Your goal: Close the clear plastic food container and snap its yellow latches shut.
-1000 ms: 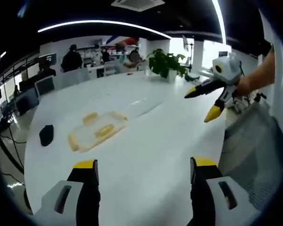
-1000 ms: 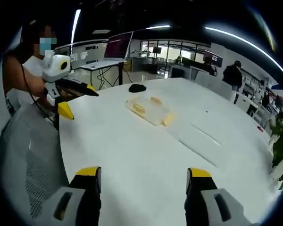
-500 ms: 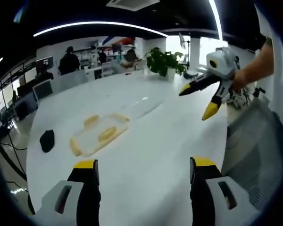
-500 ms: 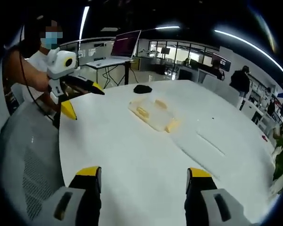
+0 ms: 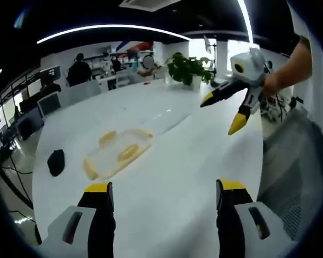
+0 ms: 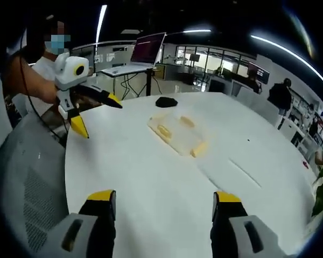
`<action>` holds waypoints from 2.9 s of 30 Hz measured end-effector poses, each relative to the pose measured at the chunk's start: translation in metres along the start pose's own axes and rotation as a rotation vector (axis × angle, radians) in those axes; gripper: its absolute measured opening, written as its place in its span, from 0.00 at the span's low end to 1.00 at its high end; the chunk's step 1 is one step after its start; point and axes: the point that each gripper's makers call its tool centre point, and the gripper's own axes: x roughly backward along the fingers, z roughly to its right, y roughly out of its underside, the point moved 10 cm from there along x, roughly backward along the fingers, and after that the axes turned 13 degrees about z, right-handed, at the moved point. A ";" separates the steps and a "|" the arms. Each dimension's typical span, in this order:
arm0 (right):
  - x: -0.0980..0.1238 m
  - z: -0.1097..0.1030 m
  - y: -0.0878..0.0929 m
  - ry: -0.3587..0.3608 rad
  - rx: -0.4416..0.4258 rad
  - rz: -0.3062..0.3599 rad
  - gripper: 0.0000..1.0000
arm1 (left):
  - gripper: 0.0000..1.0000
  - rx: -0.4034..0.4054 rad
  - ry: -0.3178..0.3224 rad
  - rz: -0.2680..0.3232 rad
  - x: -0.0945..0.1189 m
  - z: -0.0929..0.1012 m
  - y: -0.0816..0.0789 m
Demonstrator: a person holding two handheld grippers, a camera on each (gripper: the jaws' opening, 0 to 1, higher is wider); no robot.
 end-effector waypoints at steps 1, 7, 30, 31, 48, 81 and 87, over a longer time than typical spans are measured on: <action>-0.001 0.001 0.000 -0.001 0.002 -0.002 0.72 | 0.76 0.000 -0.001 0.000 0.000 -0.001 0.000; -0.009 0.009 -0.002 -0.012 0.009 -0.012 0.72 | 0.76 -0.002 -0.003 -0.001 -0.003 -0.010 0.001; -0.043 0.031 -0.009 -0.088 0.078 -0.055 0.72 | 0.74 -0.027 0.011 -0.012 -0.017 -0.041 0.006; -0.045 0.032 -0.009 -0.089 0.081 -0.056 0.72 | 0.74 -0.027 0.011 -0.013 -0.017 -0.043 0.006; -0.072 0.054 -0.021 -0.132 0.137 -0.070 0.71 | 0.72 -0.009 0.004 -0.002 -0.024 -0.072 0.005; -0.121 0.094 -0.031 -0.284 0.274 -0.113 0.70 | 0.71 -0.130 0.079 -0.089 -0.054 -0.120 0.008; -0.131 0.099 -0.033 -0.312 0.308 -0.129 0.69 | 0.68 -0.195 0.127 -0.107 -0.062 -0.126 0.009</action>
